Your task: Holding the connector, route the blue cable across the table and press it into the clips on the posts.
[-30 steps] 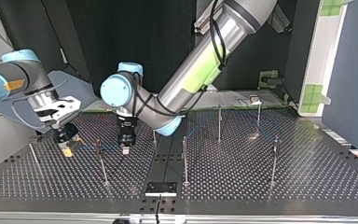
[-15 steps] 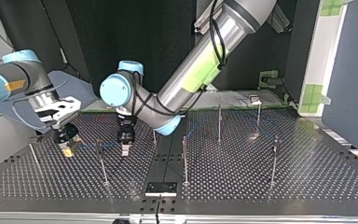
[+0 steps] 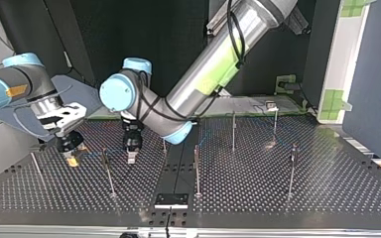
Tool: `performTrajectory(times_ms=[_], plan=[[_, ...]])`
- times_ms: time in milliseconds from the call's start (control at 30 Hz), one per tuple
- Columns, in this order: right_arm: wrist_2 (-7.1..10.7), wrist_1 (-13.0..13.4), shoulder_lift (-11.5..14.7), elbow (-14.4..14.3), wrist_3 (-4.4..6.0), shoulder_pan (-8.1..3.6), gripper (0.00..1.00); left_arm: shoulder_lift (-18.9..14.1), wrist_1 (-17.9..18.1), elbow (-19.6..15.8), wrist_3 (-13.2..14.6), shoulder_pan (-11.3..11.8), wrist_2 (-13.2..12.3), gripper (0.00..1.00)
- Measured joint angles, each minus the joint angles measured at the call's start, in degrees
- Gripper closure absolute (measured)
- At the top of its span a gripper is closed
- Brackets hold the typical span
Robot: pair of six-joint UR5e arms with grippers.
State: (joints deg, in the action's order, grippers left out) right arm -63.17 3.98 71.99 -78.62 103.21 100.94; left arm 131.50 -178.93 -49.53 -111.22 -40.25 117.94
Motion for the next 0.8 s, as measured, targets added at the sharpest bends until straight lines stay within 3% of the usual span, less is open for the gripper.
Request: performTrajectory(times_ms=[433,600,800], plan=[[0.15,-0.1,0.0,0.0,0.07,0.0,1.0,-6.7,-6.7,-6.1,-1.0,-0.9,-6.0,0.0],[0.14,-0.2,0.0,0.0,0.02,0.0,1.0,-9.1,-9.1,-8.6,-0.1,-1.1,-8.4,0.0],[0.15,-0.3,0.0,0.0,-0.01,0.0,1.0,-11.9,-8.8,-11.3,0.6,-1.0,-10.2,0.0]])
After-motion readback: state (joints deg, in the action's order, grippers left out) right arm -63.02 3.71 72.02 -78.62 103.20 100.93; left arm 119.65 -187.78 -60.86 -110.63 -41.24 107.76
